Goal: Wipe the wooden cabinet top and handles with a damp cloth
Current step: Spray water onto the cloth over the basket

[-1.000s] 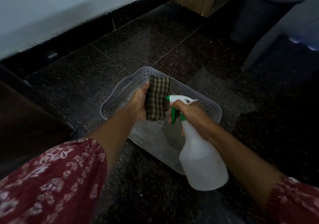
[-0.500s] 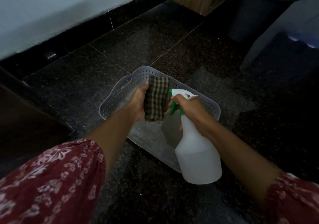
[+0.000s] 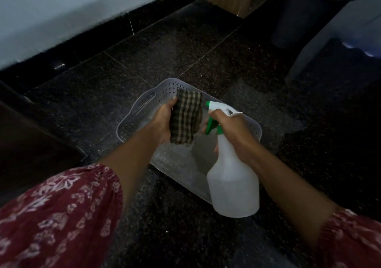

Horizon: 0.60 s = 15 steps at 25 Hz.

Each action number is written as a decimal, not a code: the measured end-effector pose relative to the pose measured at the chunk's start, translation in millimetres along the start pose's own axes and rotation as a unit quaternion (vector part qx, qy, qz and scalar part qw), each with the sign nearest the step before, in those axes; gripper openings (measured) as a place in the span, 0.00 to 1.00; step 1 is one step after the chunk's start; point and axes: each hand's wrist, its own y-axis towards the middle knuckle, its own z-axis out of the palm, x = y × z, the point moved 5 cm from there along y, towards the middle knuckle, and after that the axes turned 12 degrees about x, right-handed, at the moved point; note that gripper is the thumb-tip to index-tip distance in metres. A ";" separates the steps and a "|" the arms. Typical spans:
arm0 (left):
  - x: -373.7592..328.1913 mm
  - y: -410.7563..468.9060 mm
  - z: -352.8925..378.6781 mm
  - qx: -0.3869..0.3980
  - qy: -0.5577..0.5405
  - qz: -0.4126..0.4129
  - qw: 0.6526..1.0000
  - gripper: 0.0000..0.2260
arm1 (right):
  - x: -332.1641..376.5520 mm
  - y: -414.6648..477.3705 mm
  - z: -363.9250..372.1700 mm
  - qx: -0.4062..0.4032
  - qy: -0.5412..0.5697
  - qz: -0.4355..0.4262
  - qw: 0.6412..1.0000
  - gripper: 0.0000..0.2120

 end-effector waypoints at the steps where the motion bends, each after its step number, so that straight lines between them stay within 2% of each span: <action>1: 0.8 -1.4 1.7 0.006 0.001 -0.002 1.000 0.22 | 1.3 0.5 2.7 0.019 0.008 -0.005 1.000 0.12; 5: 2.7 -6.4 4.9 0.004 0.008 -0.009 1.000 0.22 | 2.4 -2.8 4.2 0.026 -0.025 0.011 0.999 0.14; 9: 0.8 -7.1 7.1 0.008 0.005 -0.008 1.000 0.24 | -3.8 -8.5 16.4 0.098 0.025 0.039 0.994 0.08; 15: -0.2 -6.6 9.2 0.019 0.002 -0.005 1.000 0.24 | -6.0 -9.8 16.1 0.091 0.027 0.019 0.995 0.07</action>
